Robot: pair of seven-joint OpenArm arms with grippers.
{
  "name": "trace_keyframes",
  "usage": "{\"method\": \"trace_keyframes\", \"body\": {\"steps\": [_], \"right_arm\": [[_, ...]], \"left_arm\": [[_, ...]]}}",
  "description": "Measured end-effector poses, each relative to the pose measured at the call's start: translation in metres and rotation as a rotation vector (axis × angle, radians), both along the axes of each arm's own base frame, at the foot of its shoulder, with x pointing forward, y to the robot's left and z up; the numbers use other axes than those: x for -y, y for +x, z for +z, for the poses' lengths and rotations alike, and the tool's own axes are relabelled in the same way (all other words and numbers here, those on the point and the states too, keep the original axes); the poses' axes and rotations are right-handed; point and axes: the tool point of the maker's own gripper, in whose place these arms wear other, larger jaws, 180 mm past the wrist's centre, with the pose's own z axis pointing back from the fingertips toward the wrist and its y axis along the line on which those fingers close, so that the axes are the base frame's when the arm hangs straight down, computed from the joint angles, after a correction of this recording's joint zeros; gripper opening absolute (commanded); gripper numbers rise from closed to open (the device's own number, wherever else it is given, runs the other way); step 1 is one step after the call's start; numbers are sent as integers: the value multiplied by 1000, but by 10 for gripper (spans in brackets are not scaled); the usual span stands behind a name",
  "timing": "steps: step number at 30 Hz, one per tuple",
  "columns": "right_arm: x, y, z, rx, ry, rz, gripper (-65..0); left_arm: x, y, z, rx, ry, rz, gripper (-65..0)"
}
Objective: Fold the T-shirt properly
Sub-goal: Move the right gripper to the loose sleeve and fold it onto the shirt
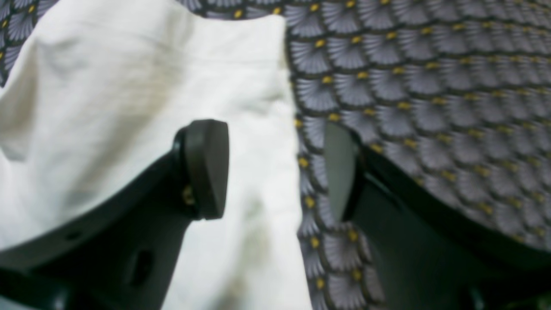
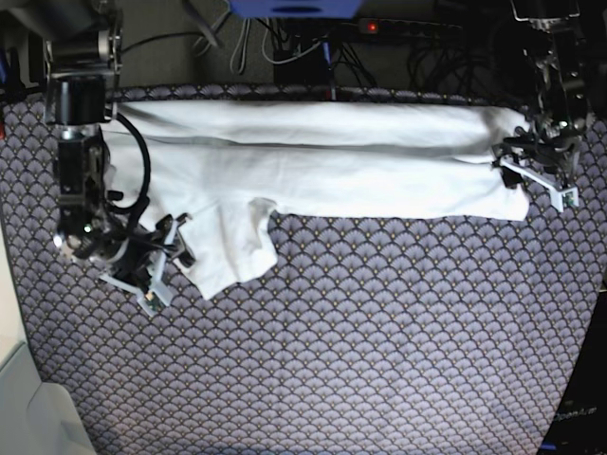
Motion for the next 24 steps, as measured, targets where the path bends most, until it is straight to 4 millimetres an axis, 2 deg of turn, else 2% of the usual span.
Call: {"method": "trace_keyframes", "body": {"steps": [6, 8, 13, 18, 20, 24], "right_arm": [[-16, 26, -6, 10, 93, -6, -292], [-15, 31, -11, -5, 112, -19, -292], [-14, 40, -23, -27, 162, -50, -292], [-17, 40, -33, -38, 209, -69, -308], [-20, 39, -35, -35, 217, -65, -365], [-33, 37, -37, -44, 211, -32, -581]], "left_arm": [[1, 0, 0, -2, 2, -4, -163], [1, 0, 0, -2, 2, -5, -164], [0, -1, 0, -2, 3, 0, -164], [0, -1, 0, 0, 4, 0, -164], [0, 0, 0, 0, 3, -2, -164], [1, 0, 0, -2, 3, -5, -164]]}}
